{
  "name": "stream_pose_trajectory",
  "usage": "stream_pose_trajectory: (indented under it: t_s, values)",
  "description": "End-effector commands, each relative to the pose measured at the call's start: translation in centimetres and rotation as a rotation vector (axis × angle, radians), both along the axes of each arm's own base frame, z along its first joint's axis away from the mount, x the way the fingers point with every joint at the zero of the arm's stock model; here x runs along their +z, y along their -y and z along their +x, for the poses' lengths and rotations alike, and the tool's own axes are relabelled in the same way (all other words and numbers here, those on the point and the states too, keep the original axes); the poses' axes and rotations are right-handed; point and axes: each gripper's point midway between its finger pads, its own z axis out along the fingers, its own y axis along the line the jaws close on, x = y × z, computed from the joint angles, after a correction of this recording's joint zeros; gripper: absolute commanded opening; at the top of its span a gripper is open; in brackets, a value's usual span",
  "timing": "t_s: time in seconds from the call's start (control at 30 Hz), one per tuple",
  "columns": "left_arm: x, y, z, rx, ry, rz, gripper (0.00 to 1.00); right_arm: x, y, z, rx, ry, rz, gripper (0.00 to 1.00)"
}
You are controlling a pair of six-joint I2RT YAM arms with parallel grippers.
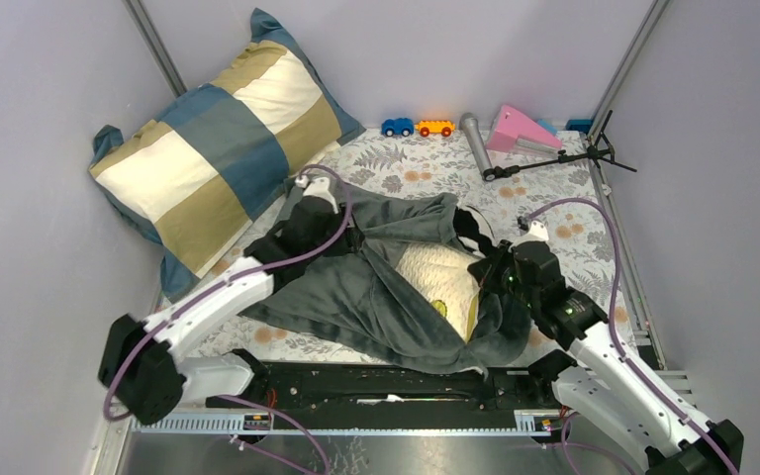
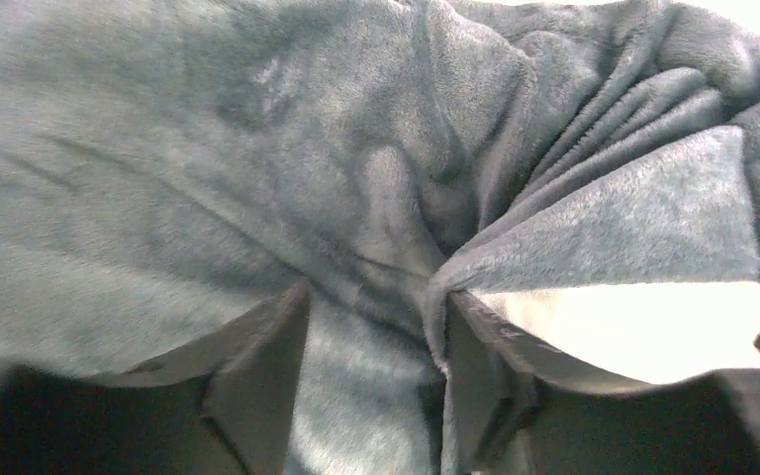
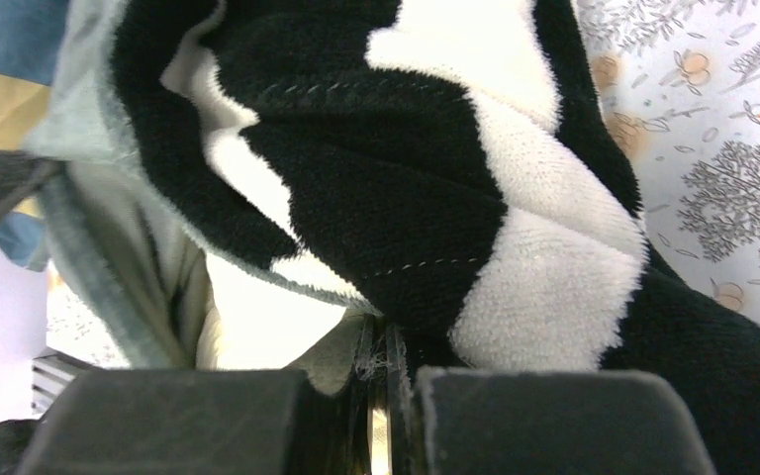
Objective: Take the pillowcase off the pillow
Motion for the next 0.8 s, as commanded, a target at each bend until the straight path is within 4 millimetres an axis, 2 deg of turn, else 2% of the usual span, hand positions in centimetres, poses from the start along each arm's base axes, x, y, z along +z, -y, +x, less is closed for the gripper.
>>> stream_pose_trajectory:
  t_s: [0.0,0.07,0.13,0.17,0.27,0.33,0.5,0.57,0.6,0.67,0.73,0.77]
  values:
    - [3.0,-3.1,-0.6,0.097,0.082,-0.023,0.65,0.1,2.0,1.5,-0.100,0.048,-0.070,0.00]
    - [3.3,-4.5,-0.9,0.156,0.087,-0.013,0.79,0.1,2.0,1.6,-0.100,0.046,-0.073,0.00]
    - [2.5,-6.2,-1.1,0.241,0.069,0.020,0.91,0.2,2.1,1.6,-0.103,0.052,-0.075,0.00]
    - [1.9,-7.3,-1.2,0.293,0.050,0.039,0.93,0.2,2.1,1.6,-0.104,0.053,-0.076,0.00]
    - [-0.9,-10.5,-1.6,0.426,-0.036,0.088,0.95,0.4,2.2,1.5,-0.104,0.064,-0.071,0.00]
    - [-2.7,-11.8,-2.0,0.474,-0.078,0.102,0.95,0.3,2.3,1.3,-0.105,0.067,-0.068,0.00]
    - [-5.8,-12.8,-2.8,0.496,-0.125,0.137,0.92,0.0,2.1,1.1,-0.099,0.056,-0.055,0.00]
    - [-6.6,-12.7,-2.8,0.486,-0.137,0.148,0.85,-0.1,2.0,1.0,-0.095,0.051,-0.052,0.00]
    - [-6.8,-12.6,-2.7,0.481,-0.140,0.153,0.75,-0.1,2.0,1.0,-0.095,0.050,-0.053,0.00]
    - [-7.1,-12.7,-2.5,0.484,-0.143,0.164,0.48,0.0,2.0,1.1,-0.095,0.052,-0.052,0.00]
    - [-7.0,-13.0,-2.3,0.503,-0.136,0.168,0.13,0.2,2.3,1.1,-0.109,0.055,-0.059,0.00]
    - [-6.7,-13.3,-2.2,0.522,-0.131,0.168,0.03,0.4,2.6,1.1,-0.123,0.057,-0.067,0.00]
